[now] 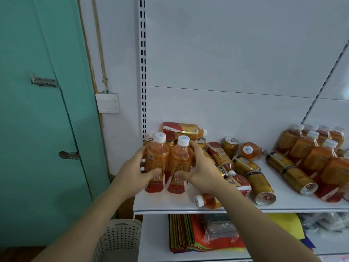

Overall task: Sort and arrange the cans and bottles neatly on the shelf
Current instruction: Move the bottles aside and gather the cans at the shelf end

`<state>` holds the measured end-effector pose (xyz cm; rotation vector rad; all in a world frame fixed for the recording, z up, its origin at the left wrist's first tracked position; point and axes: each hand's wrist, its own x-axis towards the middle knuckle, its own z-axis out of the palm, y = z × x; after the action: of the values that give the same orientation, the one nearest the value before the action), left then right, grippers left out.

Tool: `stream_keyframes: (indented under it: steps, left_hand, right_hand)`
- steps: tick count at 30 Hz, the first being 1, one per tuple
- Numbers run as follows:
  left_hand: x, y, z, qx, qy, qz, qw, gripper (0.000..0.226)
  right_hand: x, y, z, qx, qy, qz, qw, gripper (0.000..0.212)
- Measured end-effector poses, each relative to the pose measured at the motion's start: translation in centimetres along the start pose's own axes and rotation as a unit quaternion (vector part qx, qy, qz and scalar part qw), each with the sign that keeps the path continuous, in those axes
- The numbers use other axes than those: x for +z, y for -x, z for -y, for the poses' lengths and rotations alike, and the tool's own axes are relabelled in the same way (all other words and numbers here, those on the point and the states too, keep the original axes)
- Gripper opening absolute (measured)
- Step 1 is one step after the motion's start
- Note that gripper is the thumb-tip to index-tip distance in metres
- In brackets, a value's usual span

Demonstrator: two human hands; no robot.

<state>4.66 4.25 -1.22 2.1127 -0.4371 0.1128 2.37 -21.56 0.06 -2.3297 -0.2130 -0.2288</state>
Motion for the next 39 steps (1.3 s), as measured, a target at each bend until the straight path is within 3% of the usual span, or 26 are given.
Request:
stream_keyframes:
  steps: [7,13,22,26,29,33,39]
  left_hand:
    - [-1.6,-0.9,-4.6,0.103,0.032,-0.002,0.994,0.076]
    - [3.1,-1.0,-9.4,0.149,0.090,0.027,0.984,0.078]
    - [15.5,0.8,-19.9,0.235,0.085,0.116,0.961,0.069]
    - [22.4,2.6,-25.3,0.239,0.112,0.155,0.952,0.069]
    - [28.0,3.9,-29.1,0.244,0.110,0.174,0.948,0.084]
    - [33.7,4.7,-32.3,0.251,0.111,0.203,0.940,0.074]
    - [41.8,3.6,-36.8,0.249,0.104,0.243,0.932,0.078]
  right_hand:
    - [-4.1,2.6,2.6,-0.004,-0.044,-0.105,0.994,0.094]
    - [-10.2,7.9,2.1,-0.017,-0.009,-0.160,0.987,0.088]
    - [-20.1,20.7,-3.5,0.021,0.012,-0.229,0.973,0.082]
    - [-25.7,26.8,-6.9,0.050,0.029,-0.241,0.969,0.088]
    - [-29.7,31.3,-10.2,0.069,0.032,-0.253,0.964,0.084]
    - [-33.2,35.3,-13.5,0.105,0.039,-0.268,0.957,0.084]
    - [-37.8,38.9,-19.6,0.149,0.037,-0.297,0.942,0.085]
